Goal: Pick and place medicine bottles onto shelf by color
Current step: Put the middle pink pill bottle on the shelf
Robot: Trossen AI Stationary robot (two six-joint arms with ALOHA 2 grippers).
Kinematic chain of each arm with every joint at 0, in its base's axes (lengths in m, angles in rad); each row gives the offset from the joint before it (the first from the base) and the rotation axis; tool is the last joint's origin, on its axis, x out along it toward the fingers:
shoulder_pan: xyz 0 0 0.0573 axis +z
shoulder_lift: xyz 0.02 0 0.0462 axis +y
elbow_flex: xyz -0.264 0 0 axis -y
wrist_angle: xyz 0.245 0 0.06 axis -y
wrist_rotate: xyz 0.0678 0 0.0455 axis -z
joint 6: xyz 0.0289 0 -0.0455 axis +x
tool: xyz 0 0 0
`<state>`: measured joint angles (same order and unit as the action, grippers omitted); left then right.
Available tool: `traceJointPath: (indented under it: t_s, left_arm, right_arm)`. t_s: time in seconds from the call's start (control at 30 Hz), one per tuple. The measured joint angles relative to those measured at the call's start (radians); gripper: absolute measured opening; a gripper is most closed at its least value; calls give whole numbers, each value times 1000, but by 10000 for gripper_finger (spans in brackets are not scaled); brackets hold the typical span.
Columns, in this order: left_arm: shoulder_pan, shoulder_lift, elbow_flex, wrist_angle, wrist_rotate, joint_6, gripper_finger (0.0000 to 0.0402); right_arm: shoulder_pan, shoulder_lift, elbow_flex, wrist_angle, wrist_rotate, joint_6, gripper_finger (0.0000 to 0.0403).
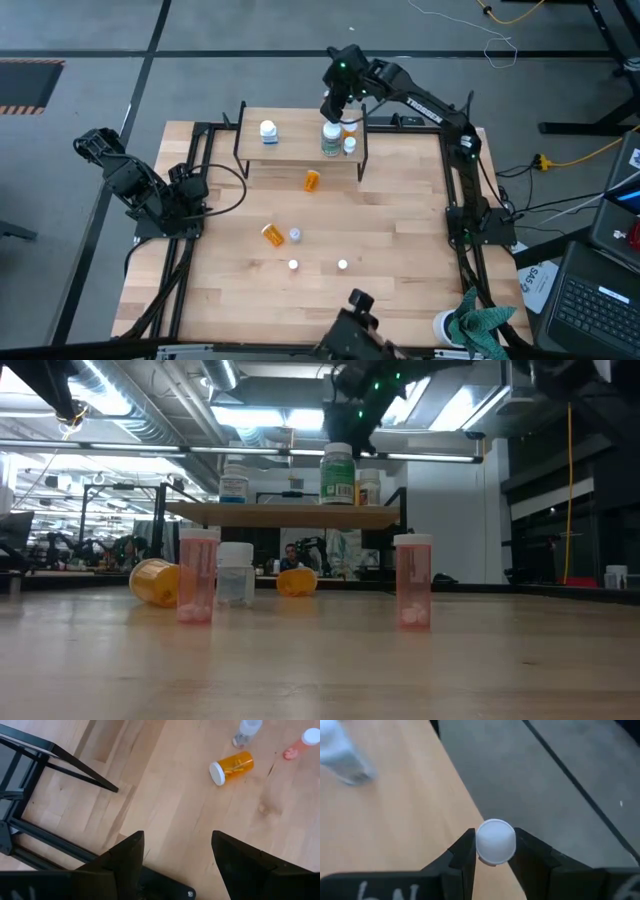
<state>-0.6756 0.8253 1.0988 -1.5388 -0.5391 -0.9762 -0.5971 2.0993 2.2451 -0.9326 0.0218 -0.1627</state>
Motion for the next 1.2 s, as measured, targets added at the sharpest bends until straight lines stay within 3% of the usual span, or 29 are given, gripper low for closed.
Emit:
traceJointPath:
  t_s: [0.37, 0.57, 0.83, 1.03, 1.2]
  left_arm:
    - [0, 0, 0, 0, -1, 0, 228]
    - [0, 0, 0, 0, -1, 9, 228]
    - [0, 0, 0, 0, 0, 10, 228]
    - [0, 0, 0, 0, 0, 10, 228]
    - [0, 0, 0, 0, 0, 10, 228]
  right_arm:
    - [-22, 67, 4, 1, -138, 11, 117]
    - [-21, 67, 2, -10, -163, 3, 117]
    - [-22, 70, 59, 20, -110, -8, 117]
    - [-22, 67, 109, -85, -106, -38, 117]
    - [-29, 55, 107, -221, 2, -52, 117]
